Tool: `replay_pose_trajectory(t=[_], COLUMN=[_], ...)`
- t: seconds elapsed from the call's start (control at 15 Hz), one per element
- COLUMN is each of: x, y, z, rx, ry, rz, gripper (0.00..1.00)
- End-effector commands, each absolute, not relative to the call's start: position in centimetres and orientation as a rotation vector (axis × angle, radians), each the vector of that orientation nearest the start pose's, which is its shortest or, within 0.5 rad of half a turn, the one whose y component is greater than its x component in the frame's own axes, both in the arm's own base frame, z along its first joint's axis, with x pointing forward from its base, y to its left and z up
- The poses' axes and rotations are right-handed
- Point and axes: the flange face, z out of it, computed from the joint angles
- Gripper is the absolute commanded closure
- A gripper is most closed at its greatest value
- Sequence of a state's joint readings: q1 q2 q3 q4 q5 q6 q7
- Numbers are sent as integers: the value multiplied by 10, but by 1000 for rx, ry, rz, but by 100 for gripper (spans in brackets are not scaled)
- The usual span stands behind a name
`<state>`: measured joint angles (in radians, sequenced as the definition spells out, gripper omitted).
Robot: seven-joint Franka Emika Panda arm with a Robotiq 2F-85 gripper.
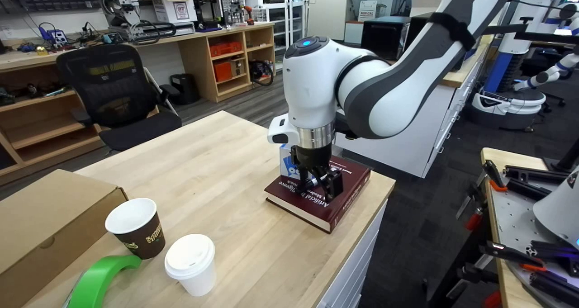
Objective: Pick up the marker from the book and put it in the box
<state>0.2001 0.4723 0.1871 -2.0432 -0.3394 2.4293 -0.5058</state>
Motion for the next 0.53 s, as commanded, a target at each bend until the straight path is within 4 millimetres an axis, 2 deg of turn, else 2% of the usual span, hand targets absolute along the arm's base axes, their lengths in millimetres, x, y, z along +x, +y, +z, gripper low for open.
replay_pose_trajectory(t=[0.0,0.4,0.47], x=[551,555,556], y=[217,215,215], z=[203,202,202], rx=[-2772,-2781,-2781], ry=[-1718,-1703,-1701], rz=[159,164,166], gripper=[0,0,25])
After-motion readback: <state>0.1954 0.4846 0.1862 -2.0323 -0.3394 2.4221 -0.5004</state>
